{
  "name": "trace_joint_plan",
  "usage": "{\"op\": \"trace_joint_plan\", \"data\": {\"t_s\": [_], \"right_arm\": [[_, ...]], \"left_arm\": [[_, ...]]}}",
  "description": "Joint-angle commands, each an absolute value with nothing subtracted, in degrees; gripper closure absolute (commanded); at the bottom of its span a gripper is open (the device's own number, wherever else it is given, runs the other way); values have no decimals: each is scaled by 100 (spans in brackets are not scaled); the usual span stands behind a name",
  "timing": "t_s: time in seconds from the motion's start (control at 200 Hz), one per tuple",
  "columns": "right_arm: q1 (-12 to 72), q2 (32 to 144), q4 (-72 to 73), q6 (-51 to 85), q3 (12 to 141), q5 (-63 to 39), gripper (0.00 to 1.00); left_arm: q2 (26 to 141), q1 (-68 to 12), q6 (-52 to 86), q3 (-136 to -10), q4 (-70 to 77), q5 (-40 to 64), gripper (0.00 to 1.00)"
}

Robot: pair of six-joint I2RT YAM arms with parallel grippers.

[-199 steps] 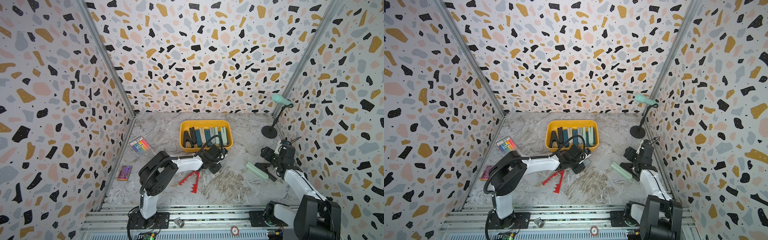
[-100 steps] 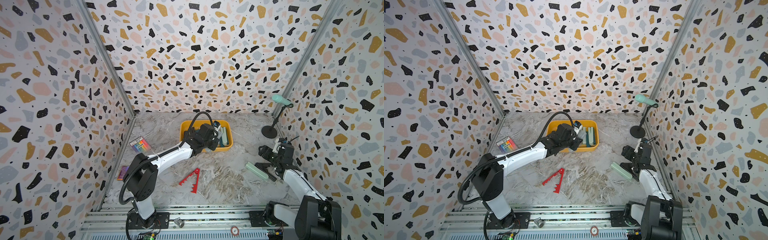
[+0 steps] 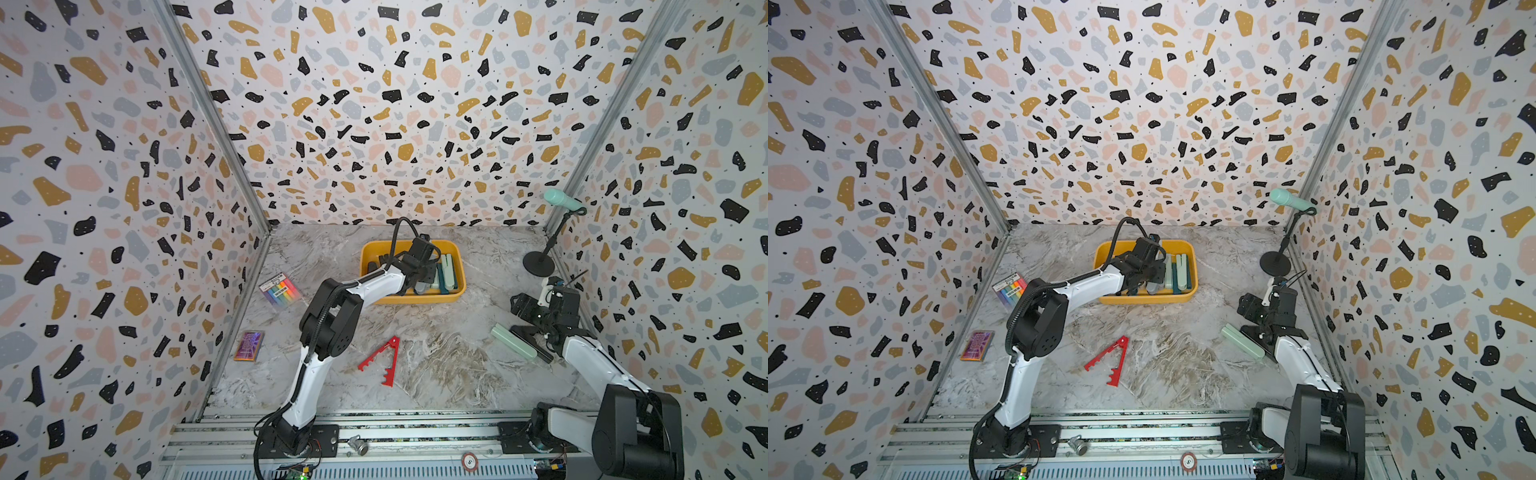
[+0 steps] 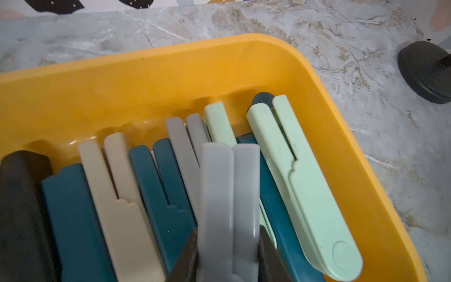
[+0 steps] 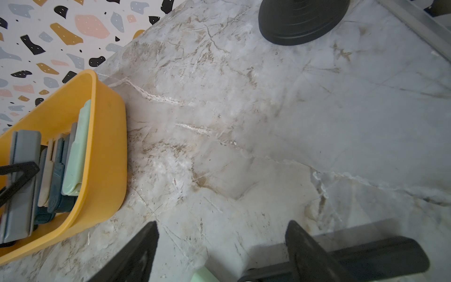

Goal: Put the pruning pliers into the storage box
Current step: Place the pruning pliers in the storage box.

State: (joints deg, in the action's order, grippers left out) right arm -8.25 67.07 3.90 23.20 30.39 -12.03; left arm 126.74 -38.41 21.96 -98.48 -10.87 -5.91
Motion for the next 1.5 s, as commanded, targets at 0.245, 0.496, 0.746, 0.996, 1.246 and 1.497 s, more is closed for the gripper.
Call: {"op": "trace_joint_plan", "data": {"t_s": [0.245, 0.496, 0.746, 0.996, 1.246, 1.497], "right_arm": [[-802, 6781, 290, 2223, 3208, -1103, 17], [-803, 6794, 299, 2224, 3182, -1058, 17], [-808, 6804, 309, 2218, 3138, -1007, 17], [-863, 6770, 281, 2197, 3063, -949, 16], [-984, 6682, 250, 2202, 3032, -941, 16], [-1073, 6646, 242, 2223, 2976, -964, 16]], "left_arm": [[12833, -3803, 3215, -10214, -589, -315, 95], [13177, -3806, 3823, -10389, -570, -178, 89], [13191, -3819, 4145, -10274, -357, -123, 84], [13209, -3884, 4285, -10151, -281, -202, 74], [13302, -3901, 4344, -10261, -280, -165, 67], [13434, -3902, 4346, -10347, -301, -70, 61]]}}
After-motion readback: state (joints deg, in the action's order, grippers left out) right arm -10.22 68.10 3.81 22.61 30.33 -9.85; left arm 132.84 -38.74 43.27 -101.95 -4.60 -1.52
